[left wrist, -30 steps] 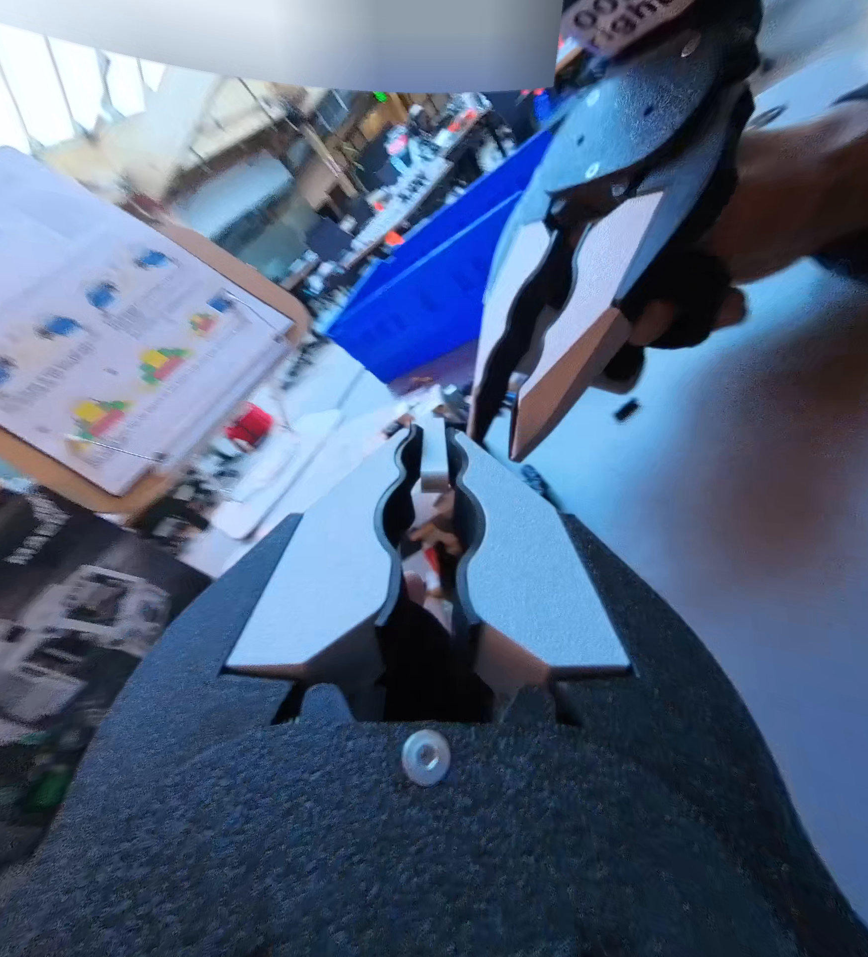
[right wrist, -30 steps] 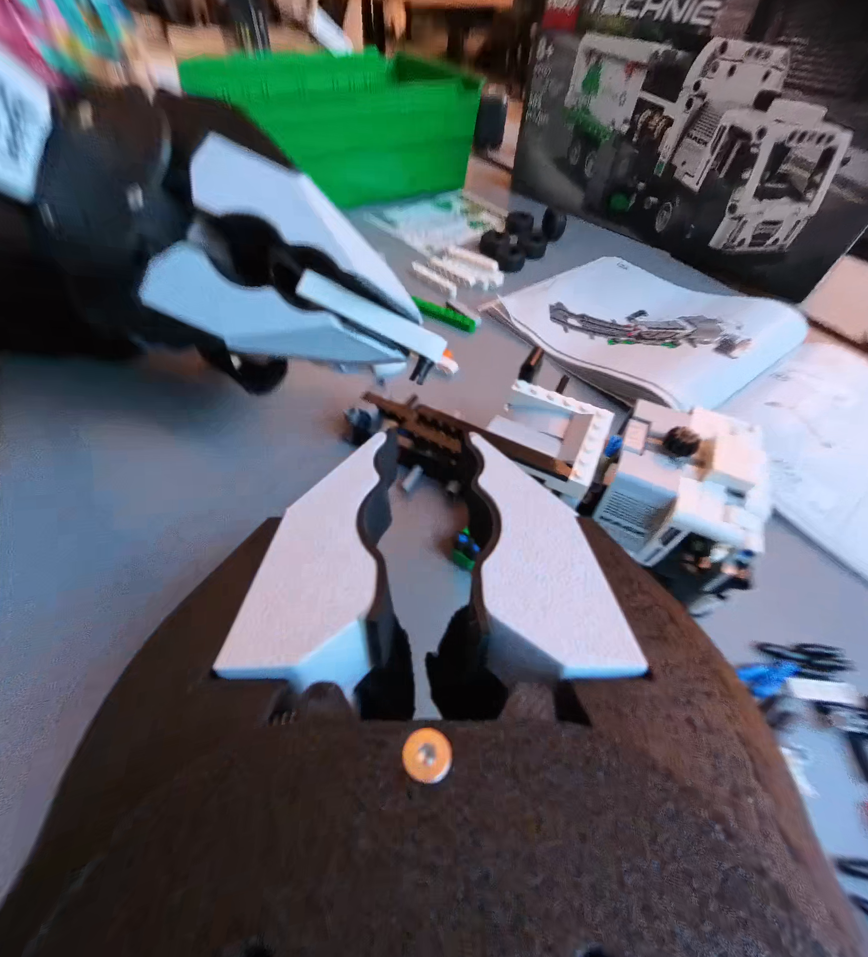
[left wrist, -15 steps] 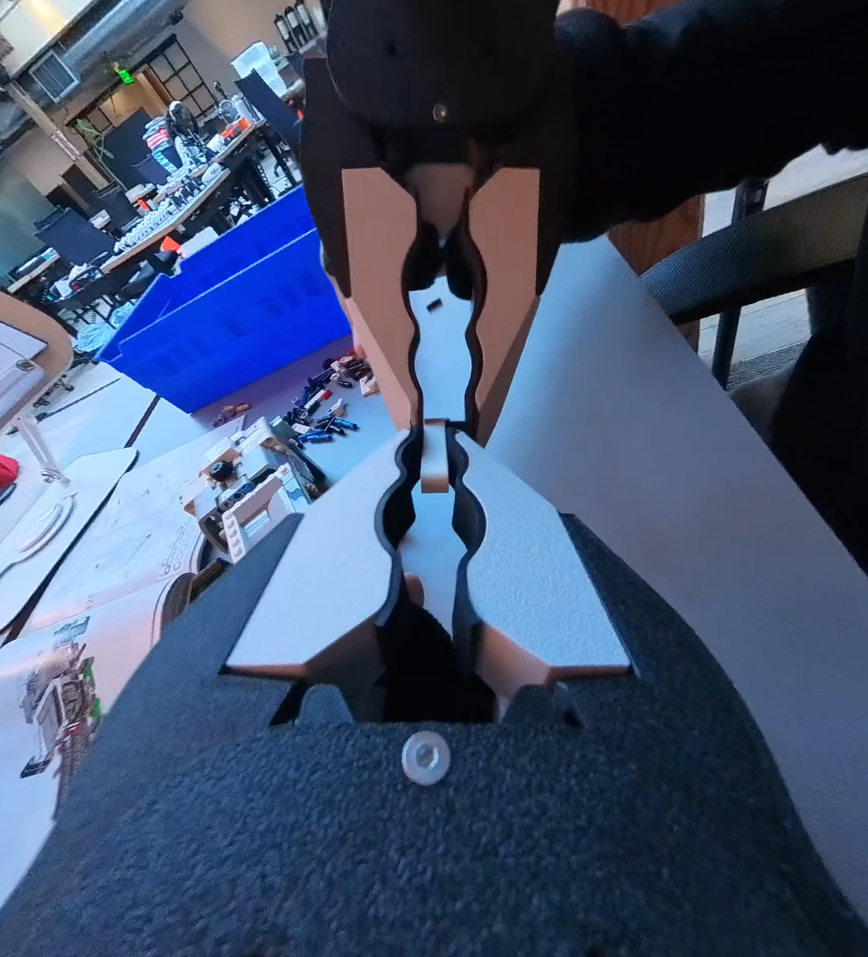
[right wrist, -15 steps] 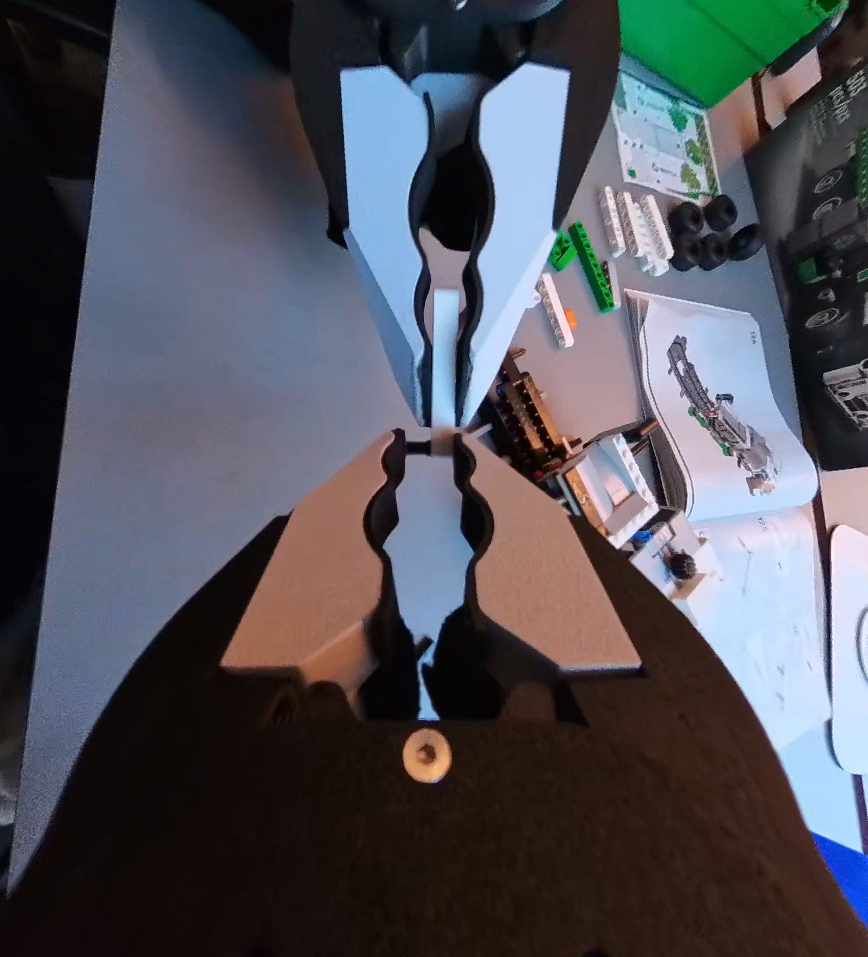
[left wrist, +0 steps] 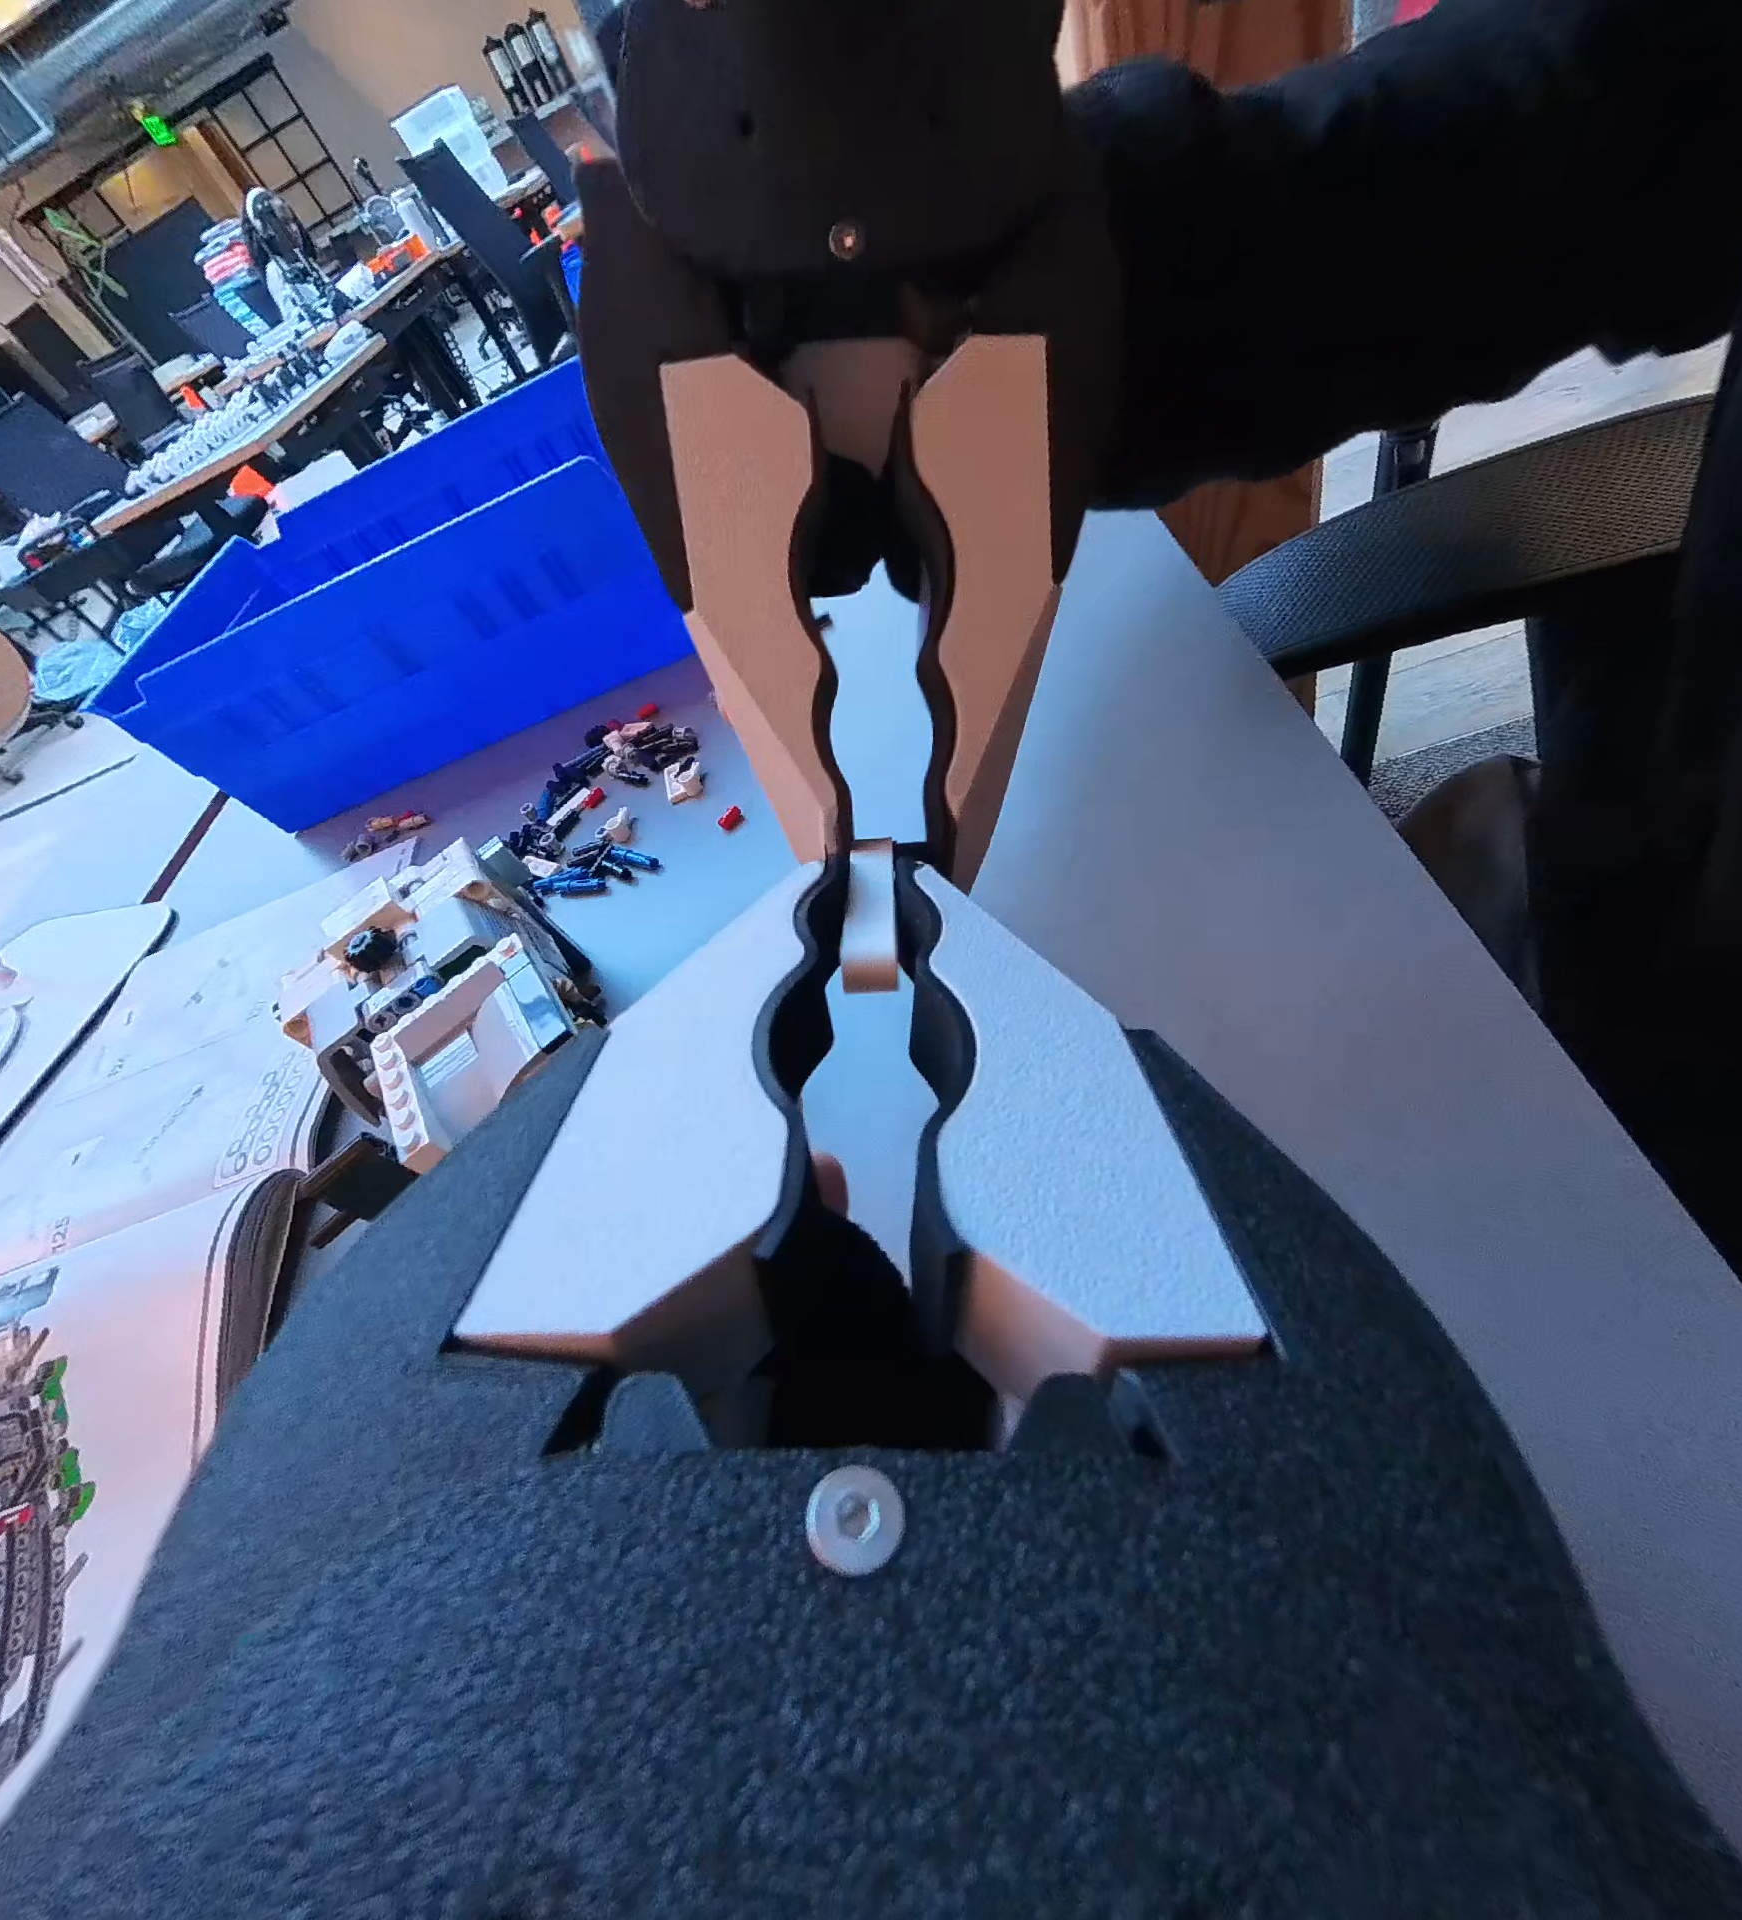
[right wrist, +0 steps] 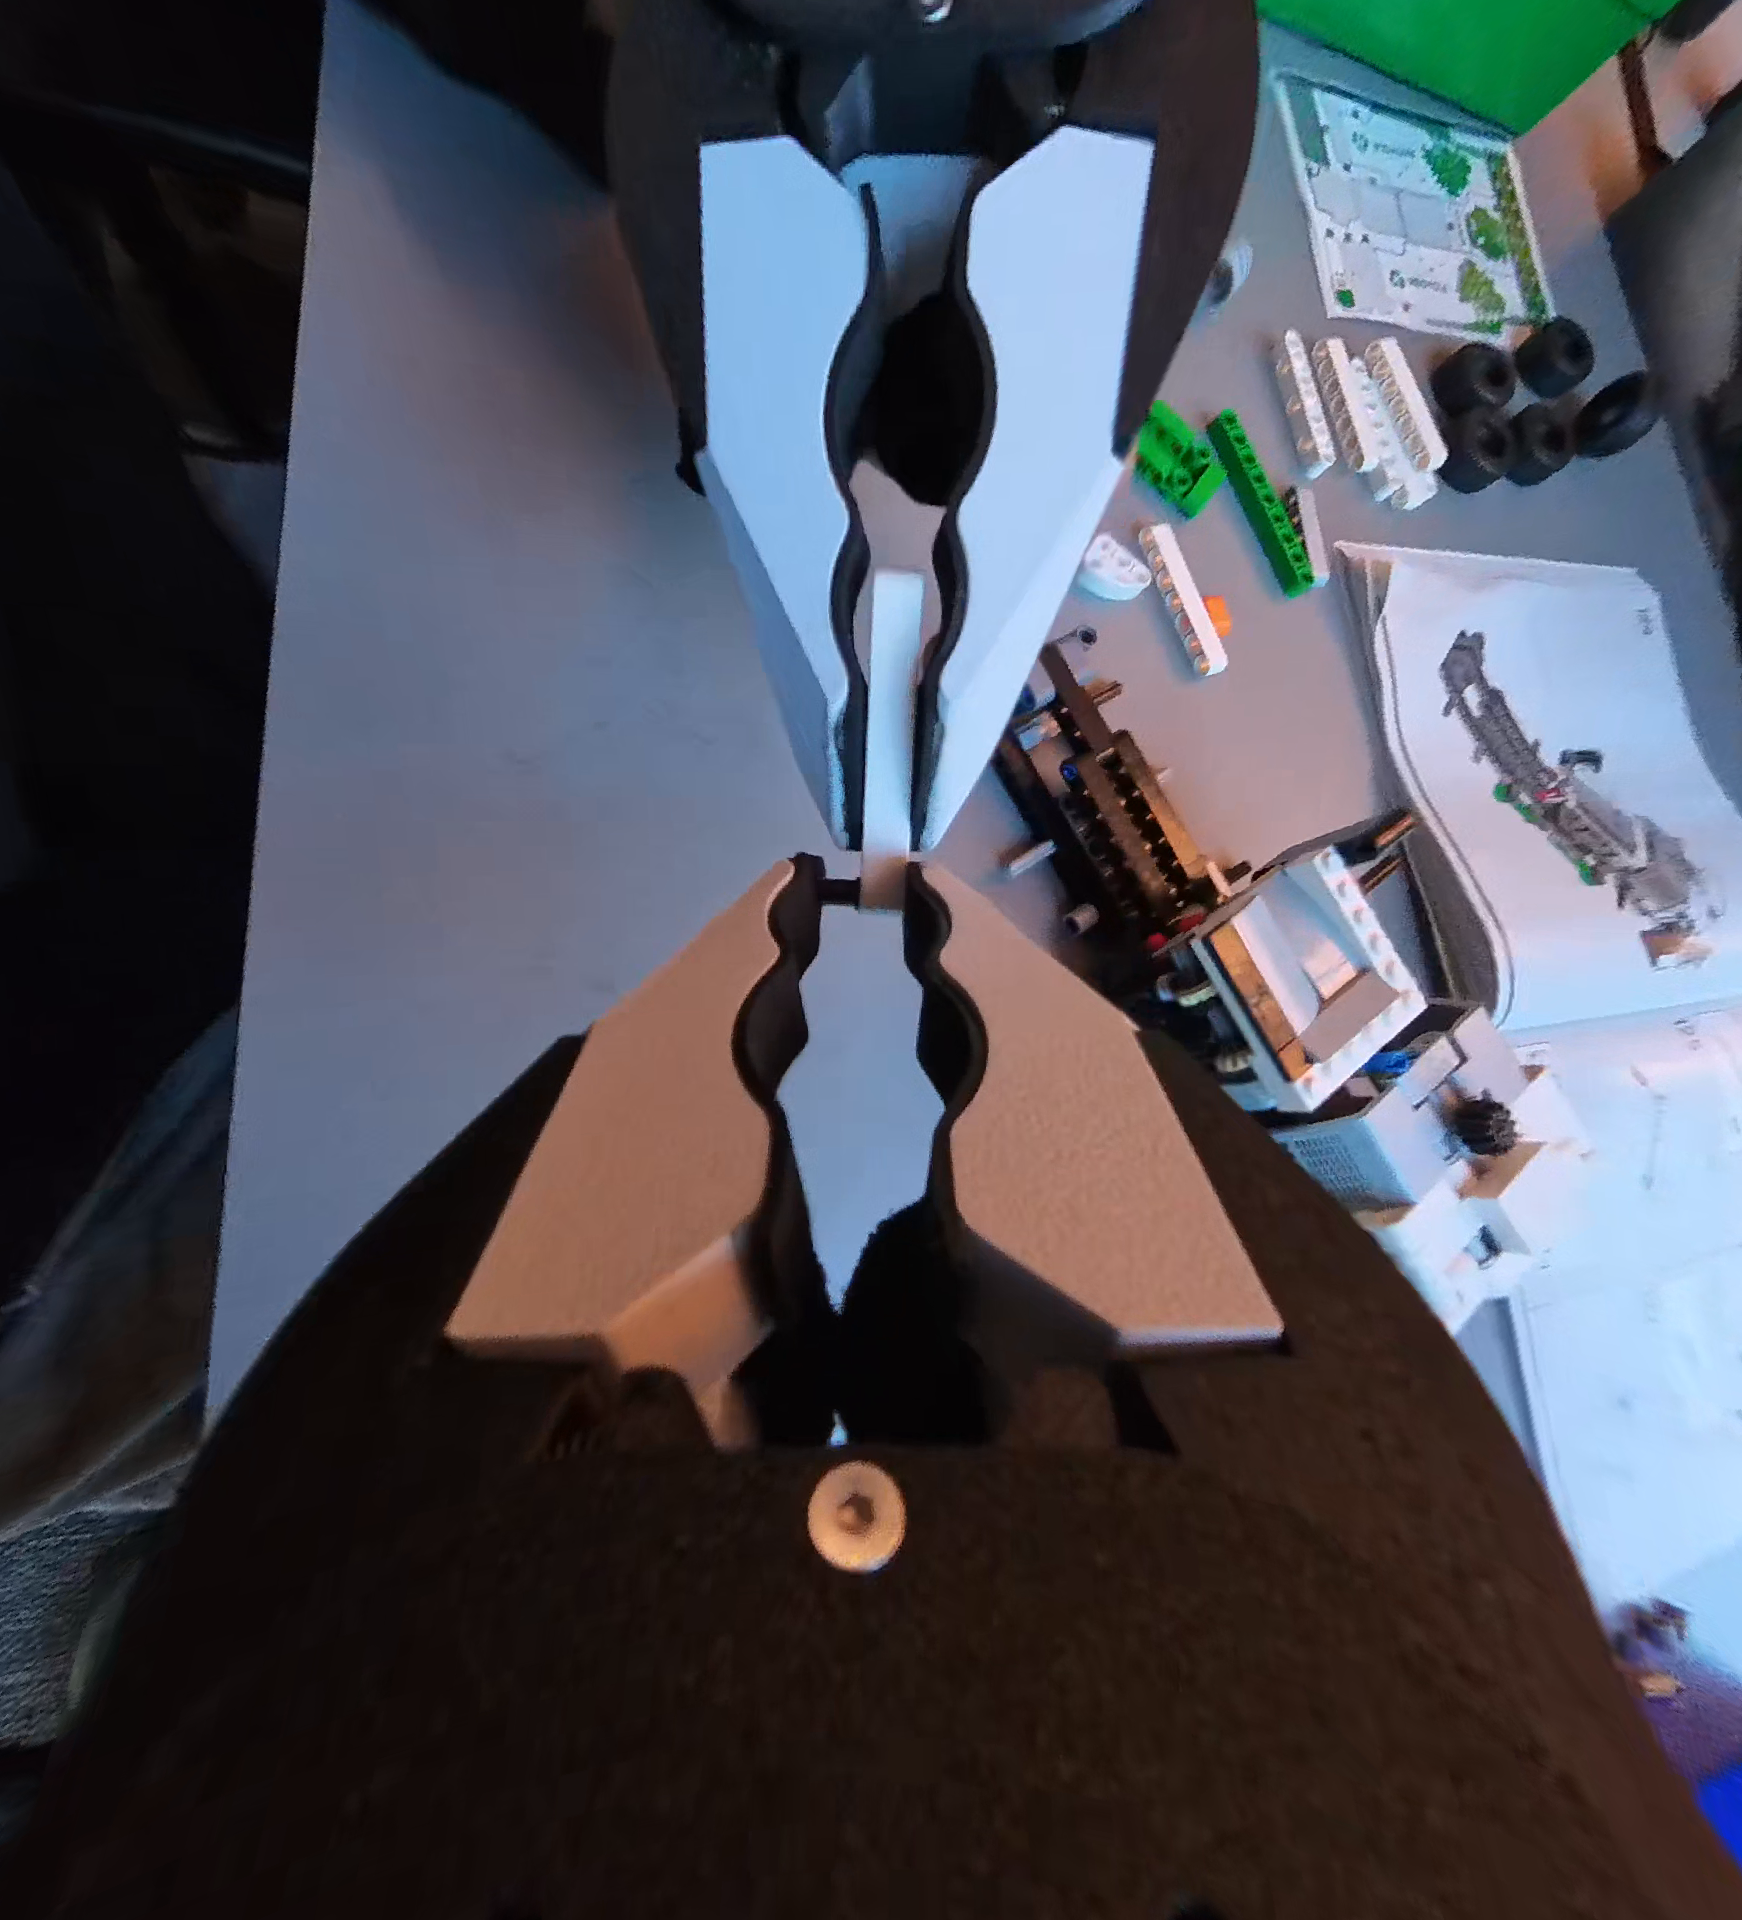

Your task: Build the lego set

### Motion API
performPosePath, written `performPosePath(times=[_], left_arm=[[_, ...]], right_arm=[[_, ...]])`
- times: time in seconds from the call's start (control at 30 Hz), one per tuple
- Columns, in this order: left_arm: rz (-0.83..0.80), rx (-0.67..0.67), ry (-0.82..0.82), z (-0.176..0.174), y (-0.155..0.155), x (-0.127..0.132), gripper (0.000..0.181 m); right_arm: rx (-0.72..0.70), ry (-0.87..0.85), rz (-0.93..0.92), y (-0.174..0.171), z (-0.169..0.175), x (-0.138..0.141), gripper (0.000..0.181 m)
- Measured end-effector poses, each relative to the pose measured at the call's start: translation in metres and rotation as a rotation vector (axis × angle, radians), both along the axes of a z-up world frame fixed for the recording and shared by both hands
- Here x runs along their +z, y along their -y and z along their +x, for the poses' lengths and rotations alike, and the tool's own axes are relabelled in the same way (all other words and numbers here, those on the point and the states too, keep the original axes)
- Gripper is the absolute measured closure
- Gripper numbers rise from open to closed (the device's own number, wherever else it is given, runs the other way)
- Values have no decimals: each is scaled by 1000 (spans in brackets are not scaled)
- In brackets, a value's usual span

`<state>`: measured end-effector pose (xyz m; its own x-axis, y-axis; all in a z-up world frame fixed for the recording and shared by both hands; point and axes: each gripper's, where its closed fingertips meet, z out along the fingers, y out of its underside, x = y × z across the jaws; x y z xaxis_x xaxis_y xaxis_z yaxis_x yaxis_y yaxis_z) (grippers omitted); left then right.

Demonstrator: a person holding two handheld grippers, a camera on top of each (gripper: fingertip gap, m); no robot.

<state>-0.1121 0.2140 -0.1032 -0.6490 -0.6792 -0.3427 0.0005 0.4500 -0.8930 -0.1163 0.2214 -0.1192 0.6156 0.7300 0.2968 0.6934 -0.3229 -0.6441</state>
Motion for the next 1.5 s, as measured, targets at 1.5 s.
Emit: performPosePath(times=[1.5], left_arm=[[-2, -77, -178, 30, 28, 9, 175]], right_arm=[[-240, -364, 98, 23, 30, -1, 174]])
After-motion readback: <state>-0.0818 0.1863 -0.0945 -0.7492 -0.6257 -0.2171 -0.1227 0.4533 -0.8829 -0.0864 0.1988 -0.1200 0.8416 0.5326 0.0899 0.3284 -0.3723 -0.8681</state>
